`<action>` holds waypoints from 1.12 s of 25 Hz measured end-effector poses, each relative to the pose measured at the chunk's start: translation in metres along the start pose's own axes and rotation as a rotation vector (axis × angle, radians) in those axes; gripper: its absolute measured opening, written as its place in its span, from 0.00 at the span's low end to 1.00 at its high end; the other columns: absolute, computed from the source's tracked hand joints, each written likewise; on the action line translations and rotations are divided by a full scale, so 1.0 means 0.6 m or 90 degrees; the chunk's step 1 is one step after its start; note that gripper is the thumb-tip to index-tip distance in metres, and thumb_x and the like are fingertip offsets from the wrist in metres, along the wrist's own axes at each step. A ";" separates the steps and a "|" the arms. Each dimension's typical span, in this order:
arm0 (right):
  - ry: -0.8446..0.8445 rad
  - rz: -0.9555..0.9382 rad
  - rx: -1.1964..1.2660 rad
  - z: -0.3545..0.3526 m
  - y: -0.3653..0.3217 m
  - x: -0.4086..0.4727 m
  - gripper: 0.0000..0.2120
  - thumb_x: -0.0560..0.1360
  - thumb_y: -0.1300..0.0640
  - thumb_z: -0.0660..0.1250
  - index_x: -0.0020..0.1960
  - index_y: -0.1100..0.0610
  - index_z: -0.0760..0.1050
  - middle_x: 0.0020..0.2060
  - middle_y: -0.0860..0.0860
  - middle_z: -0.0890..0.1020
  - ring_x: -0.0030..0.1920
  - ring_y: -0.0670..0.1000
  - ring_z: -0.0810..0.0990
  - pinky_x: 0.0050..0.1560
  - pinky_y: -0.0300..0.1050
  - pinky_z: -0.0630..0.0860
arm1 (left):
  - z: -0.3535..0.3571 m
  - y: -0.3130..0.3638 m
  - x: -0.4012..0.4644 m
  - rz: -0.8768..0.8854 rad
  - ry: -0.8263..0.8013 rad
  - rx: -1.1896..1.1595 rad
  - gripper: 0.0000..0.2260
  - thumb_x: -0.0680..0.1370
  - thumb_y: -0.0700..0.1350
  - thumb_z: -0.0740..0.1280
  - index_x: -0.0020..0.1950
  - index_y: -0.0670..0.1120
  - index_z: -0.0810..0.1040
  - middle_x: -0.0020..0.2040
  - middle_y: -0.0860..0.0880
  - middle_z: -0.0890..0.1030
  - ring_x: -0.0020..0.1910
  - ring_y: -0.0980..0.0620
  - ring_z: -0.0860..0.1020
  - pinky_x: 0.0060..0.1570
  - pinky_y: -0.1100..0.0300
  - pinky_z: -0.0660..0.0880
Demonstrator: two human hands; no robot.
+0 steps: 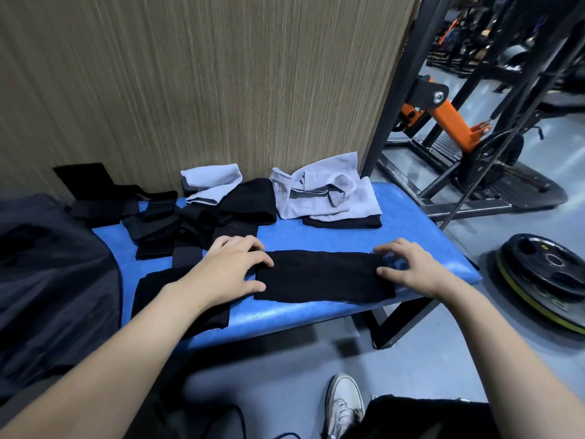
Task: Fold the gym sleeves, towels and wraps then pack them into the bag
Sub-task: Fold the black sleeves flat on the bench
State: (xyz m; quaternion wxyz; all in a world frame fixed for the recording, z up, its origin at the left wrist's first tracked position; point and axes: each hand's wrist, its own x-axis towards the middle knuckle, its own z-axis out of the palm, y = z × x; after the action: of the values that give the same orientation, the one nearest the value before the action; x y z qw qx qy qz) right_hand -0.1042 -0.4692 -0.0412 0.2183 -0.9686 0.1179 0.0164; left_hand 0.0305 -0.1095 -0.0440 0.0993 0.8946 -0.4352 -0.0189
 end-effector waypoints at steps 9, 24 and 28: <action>-0.018 0.017 0.217 0.005 -0.012 -0.006 0.17 0.69 0.65 0.74 0.46 0.51 0.69 0.38 0.50 0.77 0.40 0.51 0.74 0.45 0.48 0.72 | 0.003 0.005 0.004 0.000 -0.006 -0.019 0.17 0.76 0.58 0.68 0.65 0.62 0.73 0.63 0.61 0.68 0.62 0.58 0.66 0.71 0.60 0.49; -0.089 0.056 0.313 -0.015 -0.035 -0.036 0.09 0.74 0.68 0.71 0.50 0.55 0.78 0.37 0.48 0.77 0.32 0.51 0.73 0.33 0.40 0.73 | 0.017 0.032 0.020 -0.016 0.015 -0.005 0.19 0.79 0.58 0.63 0.70 0.61 0.70 0.65 0.58 0.67 0.65 0.56 0.65 0.71 0.59 0.49; 0.003 0.082 0.254 -0.022 -0.021 -0.027 0.15 0.71 0.70 0.67 0.47 0.50 0.76 0.39 0.51 0.77 0.31 0.52 0.72 0.37 0.44 0.71 | 0.018 0.027 0.021 -0.030 0.031 -0.011 0.18 0.77 0.62 0.64 0.67 0.63 0.71 0.59 0.58 0.66 0.61 0.57 0.65 0.69 0.60 0.50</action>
State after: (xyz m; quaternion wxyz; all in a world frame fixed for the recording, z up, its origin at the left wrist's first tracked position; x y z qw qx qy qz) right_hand -0.1172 -0.4599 -0.0225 0.4043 -0.8966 0.1810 0.0047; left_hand 0.0248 -0.1308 -0.0505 0.1173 0.9040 -0.4111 -0.0031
